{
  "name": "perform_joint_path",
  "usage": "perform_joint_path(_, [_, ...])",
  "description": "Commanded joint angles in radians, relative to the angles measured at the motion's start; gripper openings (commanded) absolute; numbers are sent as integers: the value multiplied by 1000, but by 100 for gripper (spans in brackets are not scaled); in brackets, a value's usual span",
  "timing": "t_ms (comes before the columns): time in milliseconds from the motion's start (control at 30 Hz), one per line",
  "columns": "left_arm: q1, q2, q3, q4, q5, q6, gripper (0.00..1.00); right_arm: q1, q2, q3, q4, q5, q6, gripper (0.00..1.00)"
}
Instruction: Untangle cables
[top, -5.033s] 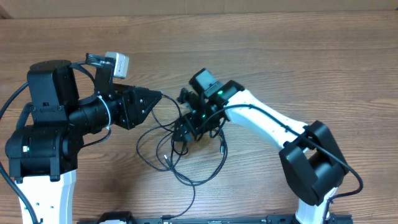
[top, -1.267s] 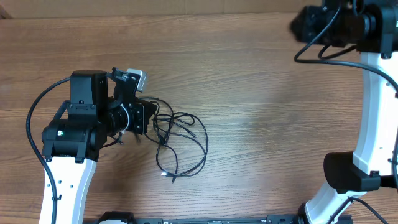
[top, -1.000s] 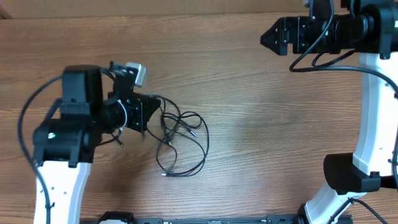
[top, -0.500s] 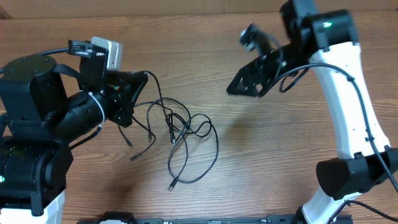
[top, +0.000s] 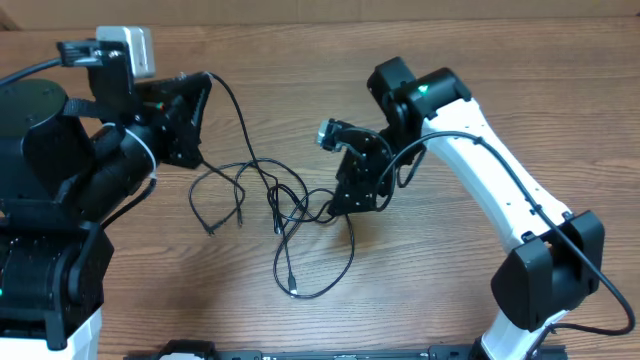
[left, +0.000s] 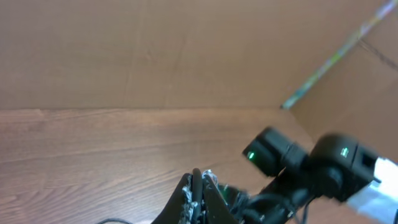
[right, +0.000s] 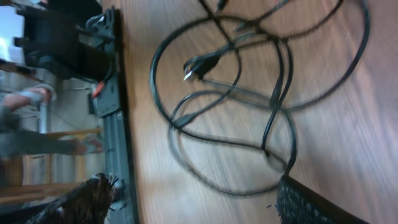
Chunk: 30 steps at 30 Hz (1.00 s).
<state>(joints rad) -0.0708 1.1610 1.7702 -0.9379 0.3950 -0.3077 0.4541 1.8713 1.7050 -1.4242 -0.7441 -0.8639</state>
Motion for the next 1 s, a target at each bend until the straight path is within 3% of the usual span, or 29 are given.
perform_joint_path(0, [-1, 22, 28, 17, -32, -106, 4, 5, -17, -14, 47, -21, -23, 82])
perform_joint_path(467, [-1, 101, 28, 21, -14, -118, 4, 37, 20, -46, 202, -37, 29, 82])
perform_joint_path(967, [-1, 109, 28, 22, -40, -96, 4, 169, 207, -117, 365, -32, 29, 84])
